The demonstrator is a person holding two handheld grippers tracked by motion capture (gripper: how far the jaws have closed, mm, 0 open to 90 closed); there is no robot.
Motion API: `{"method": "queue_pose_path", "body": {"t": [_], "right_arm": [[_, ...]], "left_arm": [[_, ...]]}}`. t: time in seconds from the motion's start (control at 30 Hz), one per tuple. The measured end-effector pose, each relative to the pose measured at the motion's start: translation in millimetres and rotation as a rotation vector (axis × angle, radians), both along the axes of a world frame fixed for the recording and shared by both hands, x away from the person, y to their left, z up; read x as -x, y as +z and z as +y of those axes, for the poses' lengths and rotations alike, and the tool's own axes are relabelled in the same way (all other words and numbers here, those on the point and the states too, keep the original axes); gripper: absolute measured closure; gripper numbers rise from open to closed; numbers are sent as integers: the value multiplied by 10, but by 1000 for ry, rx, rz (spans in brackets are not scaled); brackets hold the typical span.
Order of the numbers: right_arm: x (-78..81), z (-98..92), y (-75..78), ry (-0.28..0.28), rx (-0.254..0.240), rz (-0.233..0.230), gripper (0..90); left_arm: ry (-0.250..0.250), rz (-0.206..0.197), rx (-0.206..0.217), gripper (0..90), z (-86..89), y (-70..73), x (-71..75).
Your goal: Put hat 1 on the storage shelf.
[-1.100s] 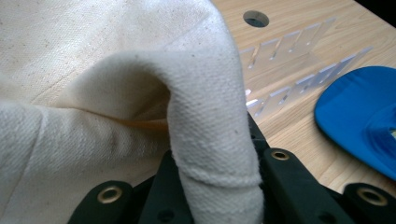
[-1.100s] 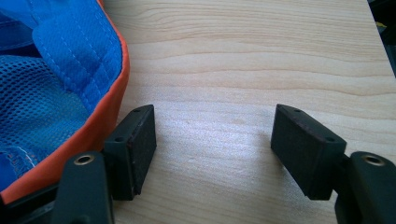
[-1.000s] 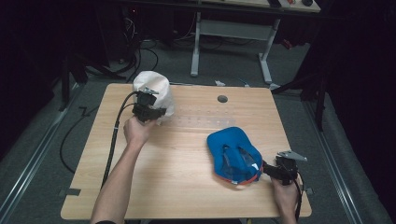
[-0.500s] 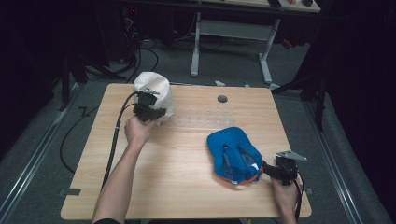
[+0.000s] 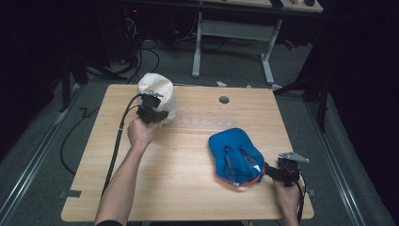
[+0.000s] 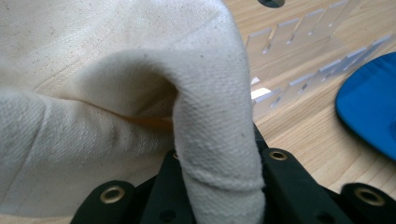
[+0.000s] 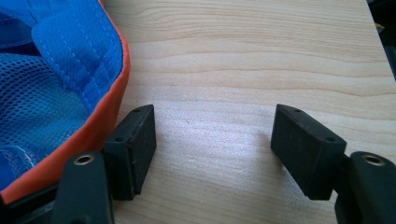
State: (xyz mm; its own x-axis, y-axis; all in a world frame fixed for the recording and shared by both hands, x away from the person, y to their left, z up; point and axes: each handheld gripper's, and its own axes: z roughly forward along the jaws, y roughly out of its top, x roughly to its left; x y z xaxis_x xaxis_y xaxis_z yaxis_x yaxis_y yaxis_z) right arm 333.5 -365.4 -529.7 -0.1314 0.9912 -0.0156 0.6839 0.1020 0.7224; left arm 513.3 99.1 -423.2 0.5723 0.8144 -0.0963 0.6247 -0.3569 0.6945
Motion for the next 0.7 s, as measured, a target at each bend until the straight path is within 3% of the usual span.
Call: {"method": "queue_pose_path", "body": {"t": [0.43,0.57,0.63,0.7], "right_arm": [[1,5,0,-2,-3,1,313],[0,5,0,-1,-2,0,313],[-1,5,-1,1,0,-2,313],[0,7,-1,-1,-2,-1,313]], "left_arm": [[-21,41,-32,829,-69,-127,-37],[-8,64,13,830,-11,-159,-63],[-12,86,-13,832,-25,-218,-75],[-13,84,8,832,-27,-234,-71]]}}
